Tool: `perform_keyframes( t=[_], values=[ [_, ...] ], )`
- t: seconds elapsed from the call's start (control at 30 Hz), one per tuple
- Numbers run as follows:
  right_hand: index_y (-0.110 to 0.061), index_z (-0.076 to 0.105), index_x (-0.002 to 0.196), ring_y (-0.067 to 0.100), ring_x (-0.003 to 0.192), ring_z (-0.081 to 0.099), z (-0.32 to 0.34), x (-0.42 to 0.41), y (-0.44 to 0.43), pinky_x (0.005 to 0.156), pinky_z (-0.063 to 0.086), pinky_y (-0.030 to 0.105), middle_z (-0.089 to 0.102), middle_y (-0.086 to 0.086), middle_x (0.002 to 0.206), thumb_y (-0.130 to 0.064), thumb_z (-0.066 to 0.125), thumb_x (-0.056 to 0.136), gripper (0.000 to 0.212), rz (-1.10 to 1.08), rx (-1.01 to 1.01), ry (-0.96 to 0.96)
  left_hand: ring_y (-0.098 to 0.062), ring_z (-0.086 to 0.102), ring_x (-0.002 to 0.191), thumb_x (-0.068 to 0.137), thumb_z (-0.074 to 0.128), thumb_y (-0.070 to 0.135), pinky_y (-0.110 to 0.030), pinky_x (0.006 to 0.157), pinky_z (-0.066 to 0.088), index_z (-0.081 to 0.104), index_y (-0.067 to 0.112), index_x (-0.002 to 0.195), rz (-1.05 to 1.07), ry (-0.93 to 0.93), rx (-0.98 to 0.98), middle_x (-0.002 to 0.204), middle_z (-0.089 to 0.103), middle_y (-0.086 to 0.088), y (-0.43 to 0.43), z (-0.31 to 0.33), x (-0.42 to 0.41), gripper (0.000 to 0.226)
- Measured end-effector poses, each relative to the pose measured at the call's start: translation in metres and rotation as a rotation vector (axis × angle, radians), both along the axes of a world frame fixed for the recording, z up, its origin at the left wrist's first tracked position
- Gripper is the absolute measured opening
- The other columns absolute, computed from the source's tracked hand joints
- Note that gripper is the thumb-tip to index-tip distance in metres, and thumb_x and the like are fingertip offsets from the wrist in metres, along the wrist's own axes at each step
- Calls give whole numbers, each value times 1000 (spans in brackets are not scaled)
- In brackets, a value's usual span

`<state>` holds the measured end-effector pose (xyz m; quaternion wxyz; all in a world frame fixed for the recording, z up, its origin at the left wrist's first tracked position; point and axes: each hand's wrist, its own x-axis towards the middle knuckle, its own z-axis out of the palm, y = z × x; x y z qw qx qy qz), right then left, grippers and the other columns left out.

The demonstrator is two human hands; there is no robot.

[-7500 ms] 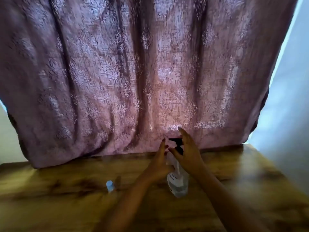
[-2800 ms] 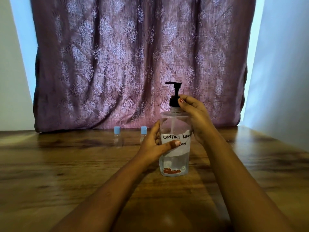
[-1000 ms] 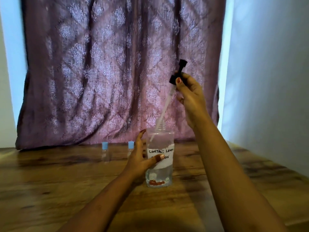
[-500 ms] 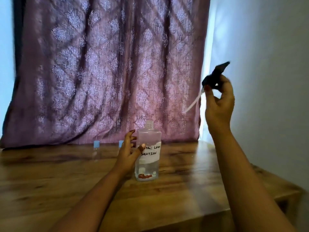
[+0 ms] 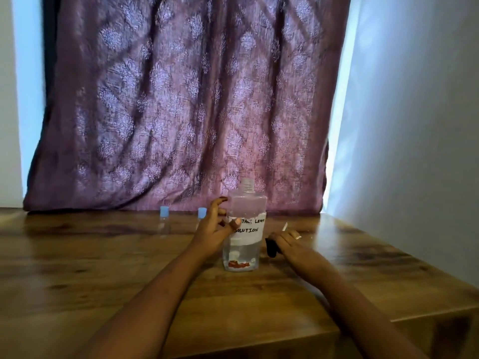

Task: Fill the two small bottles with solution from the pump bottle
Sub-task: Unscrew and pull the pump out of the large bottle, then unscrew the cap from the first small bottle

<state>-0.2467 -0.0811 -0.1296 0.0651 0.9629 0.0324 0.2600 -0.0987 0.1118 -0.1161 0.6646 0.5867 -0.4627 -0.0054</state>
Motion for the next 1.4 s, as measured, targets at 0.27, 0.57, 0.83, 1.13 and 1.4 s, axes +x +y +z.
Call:
perform_keyframes(
  t=[0.27,0.57,0.83,1.13,1.4],
  values=[
    [-22,53,101,11,91,48,-11,4,-1,78,38,20,56,-3,106,-38,48,93,19,-7,35,84,3,64,88,71,78,39,-10,61,52,31,46,126,15,-44,44,111,51,17,5,0,-3,73],
    [-25,61,105,14,98,57,6,-6,-2,80,43,23,62,-3,106,-8,55,83,28,-76,320,83,-8,60,100,70,73,47,-12,62,54,28,53,127,39,-29,66,114,53,17,5,0,-2,73],
    [-28,33,139,11,109,60,35,35,28,89,53,33,55,-2,126,-40,77,63,88,209,1133,10,-4,61,98,85,70,34,-13,62,54,31,60,127,59,-40,84,117,53,21,5,-3,-1,63],
    [-26,49,112,6,81,67,23,56,34,57,52,13,66,-7,96,-22,82,64,58,180,1177,-216,-8,59,106,84,68,43,-21,78,54,29,45,138,212,-180,171,129,52,7,6,-2,8,67],
    [-15,42,117,20,95,62,16,53,14,66,52,24,60,8,114,-27,86,58,74,-40,1108,-504,-21,57,98,90,64,21,-38,82,53,44,22,132,585,-265,201,119,57,-3,22,3,22,47]
  ],
)
